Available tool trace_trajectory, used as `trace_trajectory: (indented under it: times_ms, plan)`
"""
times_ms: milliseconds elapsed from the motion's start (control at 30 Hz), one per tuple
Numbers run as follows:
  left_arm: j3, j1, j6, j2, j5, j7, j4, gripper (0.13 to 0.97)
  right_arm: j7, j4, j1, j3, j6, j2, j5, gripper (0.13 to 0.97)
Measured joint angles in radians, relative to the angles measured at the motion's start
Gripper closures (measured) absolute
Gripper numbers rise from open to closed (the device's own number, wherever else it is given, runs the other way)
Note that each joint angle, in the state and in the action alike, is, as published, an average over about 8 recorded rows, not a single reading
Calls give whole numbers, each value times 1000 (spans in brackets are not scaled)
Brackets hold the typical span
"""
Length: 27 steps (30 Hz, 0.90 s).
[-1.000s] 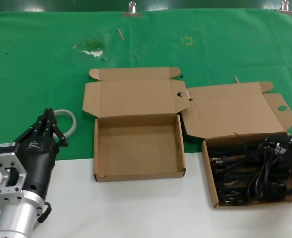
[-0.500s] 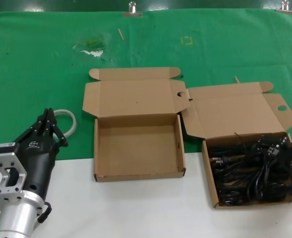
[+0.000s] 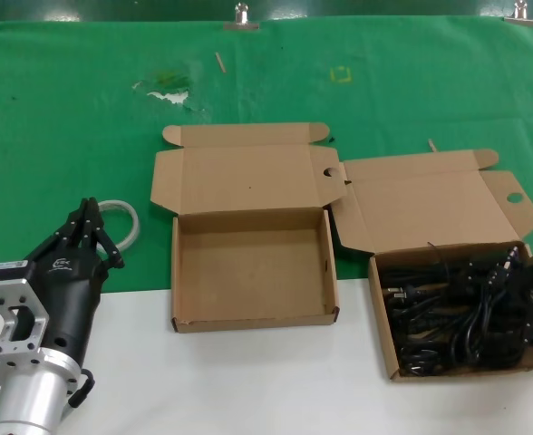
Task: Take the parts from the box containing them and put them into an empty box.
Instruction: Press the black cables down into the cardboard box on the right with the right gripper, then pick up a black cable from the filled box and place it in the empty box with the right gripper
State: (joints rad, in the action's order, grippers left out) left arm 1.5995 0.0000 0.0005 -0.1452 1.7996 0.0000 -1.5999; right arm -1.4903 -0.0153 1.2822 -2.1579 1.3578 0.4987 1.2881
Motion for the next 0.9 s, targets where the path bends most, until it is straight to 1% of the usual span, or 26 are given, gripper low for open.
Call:
trace_trajectory:
  times_ms: [267,300,567,700,900]
  plan:
    - [0,0,0,0,0,0,0,941,1,0,5,3,-1,-1,-5,471]
    - [0,0,0,0,0,0,0,941,2,0,5,3,-2,-1,-5,471]
    - [0,0,0,0,0,0,0,941,10,0,15,6,-5,-4,-8,687]
    - [0,0,0,0,0,0,0,941,14,1,19,5,-5,-4,-11,687]
    - [0,0,0,0,0,0,0,941,20,1,22,5,-7,-3,-15,804]
